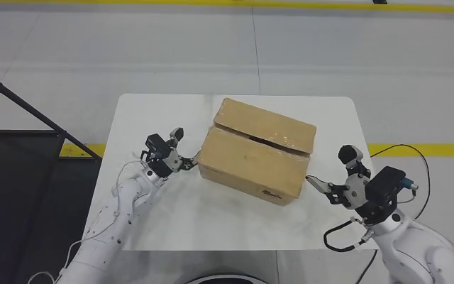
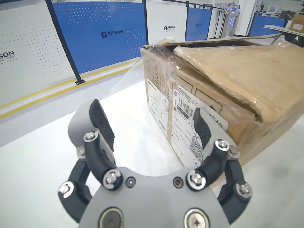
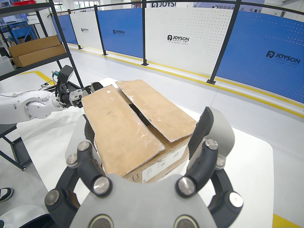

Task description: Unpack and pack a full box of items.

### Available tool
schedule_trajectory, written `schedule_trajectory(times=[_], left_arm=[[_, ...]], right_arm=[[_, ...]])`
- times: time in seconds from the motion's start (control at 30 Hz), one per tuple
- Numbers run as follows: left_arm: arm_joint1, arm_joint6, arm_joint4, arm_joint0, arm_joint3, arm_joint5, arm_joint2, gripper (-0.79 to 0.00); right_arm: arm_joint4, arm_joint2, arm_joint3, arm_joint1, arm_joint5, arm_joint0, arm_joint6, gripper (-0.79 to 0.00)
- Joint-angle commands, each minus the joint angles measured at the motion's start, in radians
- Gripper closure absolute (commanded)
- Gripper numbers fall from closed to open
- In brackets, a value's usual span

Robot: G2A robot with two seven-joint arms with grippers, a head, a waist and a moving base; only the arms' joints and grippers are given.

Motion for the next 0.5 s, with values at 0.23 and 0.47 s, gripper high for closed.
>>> schedule_trajectory(times=[0.23, 0.47], left_arm=[[0.012, -0.007, 0.033, 0.094, -0.110, -0.015, -0.016, -0.785], [0.021, -0.032, 0.060, 0.146, -0.153, -0.002, -0.043, -0.785]], right_arm=[[-0.010, -0.025, -0.009, 0.002, 0.007, 0.019, 0.014, -0.785], [-0.012, -0.044, -0.009, 0.003, 0.012, 0.035, 0.022, -0.785]])
